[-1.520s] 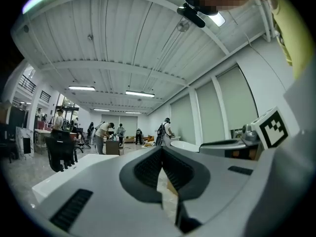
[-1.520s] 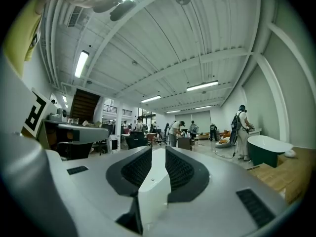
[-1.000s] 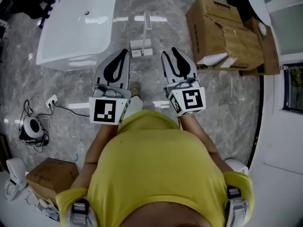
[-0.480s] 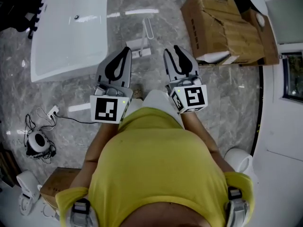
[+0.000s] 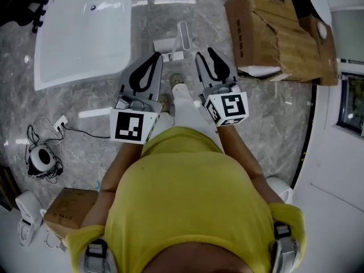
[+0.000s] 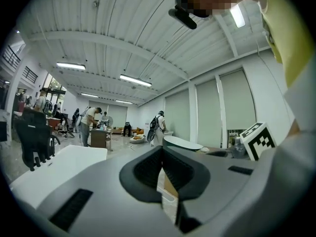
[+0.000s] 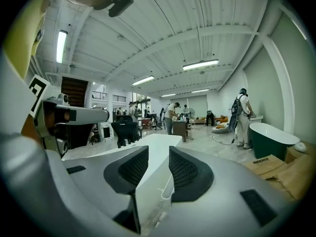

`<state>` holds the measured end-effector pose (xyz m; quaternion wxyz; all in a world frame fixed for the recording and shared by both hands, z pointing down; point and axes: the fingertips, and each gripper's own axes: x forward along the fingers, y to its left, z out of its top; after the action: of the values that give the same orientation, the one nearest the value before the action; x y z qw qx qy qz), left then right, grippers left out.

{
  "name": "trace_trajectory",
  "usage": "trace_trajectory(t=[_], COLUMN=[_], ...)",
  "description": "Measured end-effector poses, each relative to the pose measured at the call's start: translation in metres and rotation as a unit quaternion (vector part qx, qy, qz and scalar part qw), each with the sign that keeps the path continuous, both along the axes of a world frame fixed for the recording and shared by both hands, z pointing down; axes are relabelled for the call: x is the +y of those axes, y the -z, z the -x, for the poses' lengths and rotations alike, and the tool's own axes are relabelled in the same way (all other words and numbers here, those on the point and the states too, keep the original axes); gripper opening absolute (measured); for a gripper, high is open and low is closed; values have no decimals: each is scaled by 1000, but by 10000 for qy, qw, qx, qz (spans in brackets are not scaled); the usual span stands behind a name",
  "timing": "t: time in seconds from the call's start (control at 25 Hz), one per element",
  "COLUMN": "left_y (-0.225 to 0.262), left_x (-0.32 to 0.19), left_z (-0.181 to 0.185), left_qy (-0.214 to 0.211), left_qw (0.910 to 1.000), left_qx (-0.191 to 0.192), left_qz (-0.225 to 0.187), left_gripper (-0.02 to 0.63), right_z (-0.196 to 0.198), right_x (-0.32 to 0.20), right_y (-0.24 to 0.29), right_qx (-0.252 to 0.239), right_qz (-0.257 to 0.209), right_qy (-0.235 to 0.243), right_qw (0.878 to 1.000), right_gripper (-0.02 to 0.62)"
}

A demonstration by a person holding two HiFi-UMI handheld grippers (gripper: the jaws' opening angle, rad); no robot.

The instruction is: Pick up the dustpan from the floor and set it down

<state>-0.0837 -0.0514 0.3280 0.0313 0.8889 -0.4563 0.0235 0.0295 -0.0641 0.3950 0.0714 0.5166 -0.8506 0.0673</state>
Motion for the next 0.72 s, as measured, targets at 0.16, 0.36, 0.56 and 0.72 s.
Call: trace_trajectory(t=[0.16, 0.36, 0.56, 0.72], left_y=[-6, -15, -27, -35], left_x=[-23, -58, -84, -98], left_z=[-6, -16, -26, -30], left_qy=[94, 353, 612, 854], left_qw=[9999, 9991, 9975, 9951], left_qx=[-48, 11, -134, -250], left_qz=[43, 222, 330, 424], left_gripper=[2, 2, 2, 2], right_z=[2, -2, -5, -3], right_x=[-26, -60, -85, -99], right_y=[-21, -49, -83, -105], right_qx=[7, 12, -37, -237], right_qz=[187, 439, 882, 1303], right_qy=[378, 841, 1279, 1592], right_qw=[9991, 9955, 9879, 9783], right_gripper=[146, 160, 178, 190])
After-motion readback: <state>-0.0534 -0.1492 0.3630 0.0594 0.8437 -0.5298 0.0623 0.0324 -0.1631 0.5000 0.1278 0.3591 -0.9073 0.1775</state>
